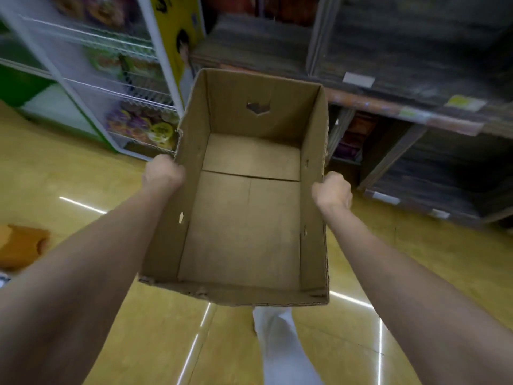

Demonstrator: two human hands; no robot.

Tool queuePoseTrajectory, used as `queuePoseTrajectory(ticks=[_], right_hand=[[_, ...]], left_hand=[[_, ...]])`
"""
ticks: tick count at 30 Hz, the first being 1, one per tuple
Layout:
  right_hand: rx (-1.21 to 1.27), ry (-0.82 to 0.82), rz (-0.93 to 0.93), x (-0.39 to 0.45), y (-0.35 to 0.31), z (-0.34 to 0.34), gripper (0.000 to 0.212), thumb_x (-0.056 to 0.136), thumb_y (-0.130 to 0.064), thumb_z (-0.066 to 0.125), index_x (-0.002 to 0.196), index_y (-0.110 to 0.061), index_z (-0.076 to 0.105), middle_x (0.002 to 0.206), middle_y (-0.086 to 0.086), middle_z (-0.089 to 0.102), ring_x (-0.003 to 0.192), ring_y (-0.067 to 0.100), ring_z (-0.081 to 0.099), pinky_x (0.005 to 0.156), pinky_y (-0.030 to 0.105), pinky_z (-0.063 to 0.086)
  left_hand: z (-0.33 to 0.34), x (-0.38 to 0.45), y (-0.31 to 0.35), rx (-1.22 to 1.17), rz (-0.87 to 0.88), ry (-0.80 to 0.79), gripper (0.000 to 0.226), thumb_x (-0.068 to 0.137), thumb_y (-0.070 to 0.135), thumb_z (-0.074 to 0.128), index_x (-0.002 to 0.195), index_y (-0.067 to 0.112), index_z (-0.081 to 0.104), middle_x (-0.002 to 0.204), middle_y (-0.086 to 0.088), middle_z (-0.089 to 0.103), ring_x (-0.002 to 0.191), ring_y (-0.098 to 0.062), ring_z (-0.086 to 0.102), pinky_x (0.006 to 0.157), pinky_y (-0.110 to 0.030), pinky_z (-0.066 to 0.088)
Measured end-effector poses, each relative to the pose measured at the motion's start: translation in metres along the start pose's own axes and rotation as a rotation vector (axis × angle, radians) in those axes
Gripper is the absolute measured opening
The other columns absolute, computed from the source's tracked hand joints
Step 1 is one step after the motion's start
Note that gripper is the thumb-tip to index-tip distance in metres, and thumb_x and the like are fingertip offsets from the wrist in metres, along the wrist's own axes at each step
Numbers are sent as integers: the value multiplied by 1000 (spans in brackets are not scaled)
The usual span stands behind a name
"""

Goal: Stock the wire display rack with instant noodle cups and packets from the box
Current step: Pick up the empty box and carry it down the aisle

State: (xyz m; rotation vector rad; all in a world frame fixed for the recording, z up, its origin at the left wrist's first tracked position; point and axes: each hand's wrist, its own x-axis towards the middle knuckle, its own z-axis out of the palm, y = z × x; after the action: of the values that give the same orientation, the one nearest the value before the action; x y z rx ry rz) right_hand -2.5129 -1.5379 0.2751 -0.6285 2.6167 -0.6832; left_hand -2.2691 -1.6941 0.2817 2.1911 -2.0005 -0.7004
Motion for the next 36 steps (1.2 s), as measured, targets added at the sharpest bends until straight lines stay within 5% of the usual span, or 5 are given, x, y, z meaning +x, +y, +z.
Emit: queuePoseTrajectory(ticks=[13,16,20,24,36], right_hand=[[18,-28,-350,-223,-90,-126,20,92,-12,52,111,-12,61,100,10,62,87,26,59,69,30,46],[-20,-81,-399,-237,-105,-138,17,92,-11,52,106,-11,63,93,8,60,74,19,54,64,28,43],[-21,-113,-508,-248,-128,-138,19,92,-11,52,107,-12,64,95,7,62,81,21,59,66,30,47],[-34,-127,-570,-250,-158,-137,21,92,-11,51,110,-13,63,96,6,61,84,22,60,68,32,49],[35,-117,-619,-215,-207,-164,29,92,-12,51,118,-10,61,114,14,62,102,31,60,83,35,49]], left_hand=[[-219,-203,-135,-128,-120,167,31,90,18,47,109,-4,60,114,-21,60,105,-36,57,73,-31,40],[-236,-226,-152,-126,-175,158,35,92,19,46,117,-4,55,120,-22,58,110,-36,55,80,-33,42],[-246,-241,-168,-113,-243,185,44,94,24,47,131,1,41,129,-20,51,119,-36,50,92,-37,43],[-262,-240,-177,-79,-274,217,31,95,23,47,117,4,56,121,-17,58,112,-33,55,88,-35,45],[-313,-216,-138,-13,-276,357,33,92,24,51,123,12,53,117,-16,58,107,-34,56,87,-39,48]])
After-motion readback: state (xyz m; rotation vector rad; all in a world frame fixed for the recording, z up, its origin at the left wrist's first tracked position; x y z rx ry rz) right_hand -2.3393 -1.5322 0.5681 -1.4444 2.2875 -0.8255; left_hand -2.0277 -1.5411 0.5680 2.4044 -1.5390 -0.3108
